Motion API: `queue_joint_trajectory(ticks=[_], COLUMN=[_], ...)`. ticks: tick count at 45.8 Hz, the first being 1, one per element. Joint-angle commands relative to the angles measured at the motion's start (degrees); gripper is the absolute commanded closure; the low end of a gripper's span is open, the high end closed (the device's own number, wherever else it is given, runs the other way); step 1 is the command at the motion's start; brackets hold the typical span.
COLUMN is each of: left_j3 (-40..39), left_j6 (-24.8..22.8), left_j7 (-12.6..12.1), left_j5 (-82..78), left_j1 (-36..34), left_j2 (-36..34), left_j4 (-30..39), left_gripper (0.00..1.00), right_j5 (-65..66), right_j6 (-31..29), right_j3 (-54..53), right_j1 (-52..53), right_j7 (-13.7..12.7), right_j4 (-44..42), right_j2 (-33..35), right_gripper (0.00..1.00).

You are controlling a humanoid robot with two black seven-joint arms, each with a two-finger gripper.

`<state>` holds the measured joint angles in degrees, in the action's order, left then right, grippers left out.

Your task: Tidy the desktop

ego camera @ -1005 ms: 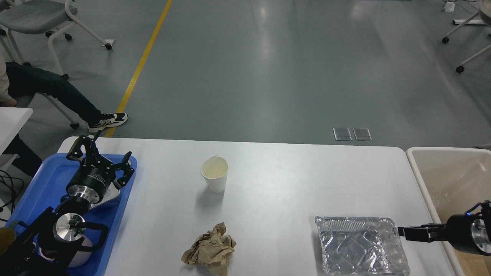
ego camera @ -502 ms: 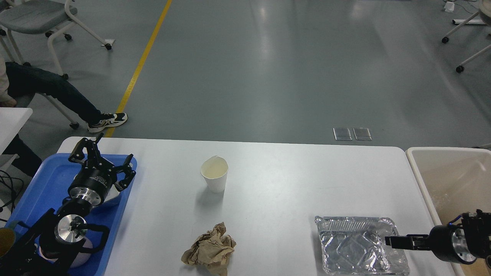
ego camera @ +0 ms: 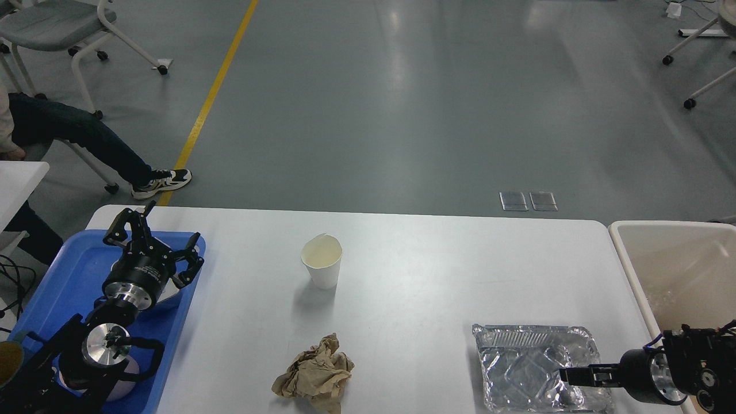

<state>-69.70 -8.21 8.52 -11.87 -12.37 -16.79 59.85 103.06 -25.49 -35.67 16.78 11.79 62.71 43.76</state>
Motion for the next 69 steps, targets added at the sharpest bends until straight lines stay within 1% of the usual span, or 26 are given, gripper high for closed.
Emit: queue_joint_trajectory(ticks=[1, 4, 5, 16, 20, 24, 30, 37, 47, 55, 59, 65, 69], left_j3=[0.00, 0.00, 0.00, 0.00, 0.00, 0.00, 0.09, 2.64, 2.55, 2.64, 2.64, 2.64, 2.64], left_j6=[-0.05, -0.14, -0.14, -0.14, -0.14, -0.14, -0.14, -0.14, -0.14, -0.14, -0.05, 0.13, 0.48], left_j7=[0.00, 0.00, 0.00, 0.00, 0.00, 0.00, 0.00, 0.44, 0.70, 0.53, 0.53, 0.44, 0.53], left_j5=[0.00, 0.00, 0.00, -0.09, 0.00, -0.09, -0.09, 0.00, 0.00, 0.00, 0.00, 0.00, 0.00], left_j1=[0.15, 0.24, 0.24, 0.24, 0.24, 0.24, 0.41, 0.15, 0.06, -0.03, -0.03, 0.06, 0.24], left_j2=[0.00, 0.00, 0.00, 0.00, 0.00, 0.00, 0.00, -0.18, 0.00, 0.00, 0.00, 0.09, 0.35], left_j4=[0.00, 0.00, 0.00, 0.00, 0.00, 0.00, 0.00, 0.00, 0.09, 0.18, 0.18, 0.35, 0.62], left_gripper=[0.03, 0.03, 0.03, 0.03, 0.03, 0.03, 0.03, 0.03, 0.03, 0.03, 0.03, 0.03, 0.03], right_j5=[0.13, -0.05, -0.31, -1.10, -1.63, -2.33, -3.65, -8.39, -12.35, -18.32, -19.30, -19.38, -19.38], right_j6=[0.01, 0.01, 0.09, -0.08, -0.17, -0.26, -2.10, -4.30, -7.29, -9.39, -10.63, -11.95, -12.12], right_j3=[2.97, 4.73, 5.08, 5.35, 5.52, 5.61, 5.61, 5.53, 5.18, 5.44, 5.44, 5.35, 5.35], right_j1=[1.76, 2.90, 3.08, 3.61, 4.40, 4.93, 6.07, 7.30, 9.85, 14.94, 16.53, 18.28, 19.25], right_j7=[-0.01, -0.01, -0.01, 0.78, 1.75, 2.10, 3.07, 3.07, 2.63, 2.36, 2.45, 2.45, 2.28], right_j4=[-2.67, -3.64, -3.82, -3.38, -3.12, -3.03, -1.71, 1.62, 5.67, 8.83, 9.63, 10.68, 10.68], right_j2=[-0.69, -0.69, -0.69, -0.60, -0.69, -0.51, 0.19, 4.14, 9.06, 14.07, 16.44, 18.64, 18.56], right_gripper=[0.83, 0.99, 1.00, 1.00, 1.00, 1.00, 1.00, 1.00, 1.00, 1.00, 1.00, 1.00, 1.00])
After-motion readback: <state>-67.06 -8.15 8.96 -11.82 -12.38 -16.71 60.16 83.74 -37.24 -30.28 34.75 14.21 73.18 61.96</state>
